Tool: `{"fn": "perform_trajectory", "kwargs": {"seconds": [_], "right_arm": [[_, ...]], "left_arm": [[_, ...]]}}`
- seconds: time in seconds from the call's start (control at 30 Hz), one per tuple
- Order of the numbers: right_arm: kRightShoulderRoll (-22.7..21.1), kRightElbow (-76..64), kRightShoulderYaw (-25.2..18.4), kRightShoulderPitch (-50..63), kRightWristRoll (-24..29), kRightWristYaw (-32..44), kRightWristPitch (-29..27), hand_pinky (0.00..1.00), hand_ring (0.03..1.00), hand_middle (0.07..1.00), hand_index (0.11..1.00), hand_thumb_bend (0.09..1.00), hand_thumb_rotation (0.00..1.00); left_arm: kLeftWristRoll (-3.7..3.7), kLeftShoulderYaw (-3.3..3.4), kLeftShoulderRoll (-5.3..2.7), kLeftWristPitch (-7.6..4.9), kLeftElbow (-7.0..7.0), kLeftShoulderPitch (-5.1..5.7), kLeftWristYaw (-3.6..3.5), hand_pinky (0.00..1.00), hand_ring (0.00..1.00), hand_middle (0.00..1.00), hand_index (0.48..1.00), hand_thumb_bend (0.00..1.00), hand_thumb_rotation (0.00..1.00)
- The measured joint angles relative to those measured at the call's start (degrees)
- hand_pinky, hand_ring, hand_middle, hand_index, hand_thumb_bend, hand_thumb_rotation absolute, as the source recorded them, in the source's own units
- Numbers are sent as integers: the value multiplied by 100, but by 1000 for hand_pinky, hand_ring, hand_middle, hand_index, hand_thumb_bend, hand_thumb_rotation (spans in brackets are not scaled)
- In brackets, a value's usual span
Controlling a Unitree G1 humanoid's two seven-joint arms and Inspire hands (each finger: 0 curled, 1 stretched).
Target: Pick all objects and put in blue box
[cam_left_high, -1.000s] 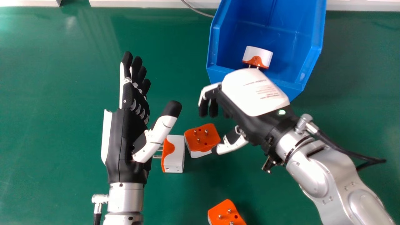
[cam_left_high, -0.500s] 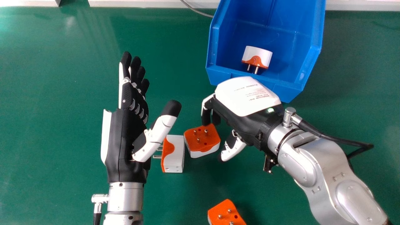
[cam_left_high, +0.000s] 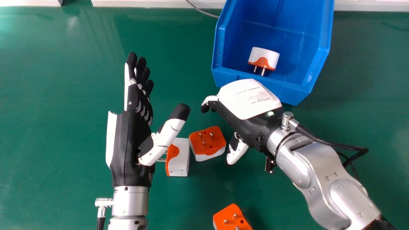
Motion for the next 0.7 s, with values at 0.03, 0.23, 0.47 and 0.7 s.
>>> {"fn": "perform_trajectory", "kwargs": {"seconds": [0.03,0.23,0.47,0.7], "right_arm": [[46,269,41,-102,19,-30,-25,689,733,777,777,796,109],[314,1578,244,-724,270,-250,-347,787,829,857,854,870,150],[426,2094,411,-970,406,-702,-469,829,864,886,882,896,171],[415,2218,452,-984,538,-935,-512,863,891,909,902,918,198]], "left_arm": [[-48,-11,0,5,-23,7,-23,998,1000,1000,1000,790,484],[-224,-88,3,132,-174,21,-142,999,1000,1000,1000,776,478],[-316,-87,4,152,-194,14,-150,999,1000,1000,1000,774,472],[-304,-86,4,193,-195,12,-144,1000,1000,1000,1000,775,474]]}}
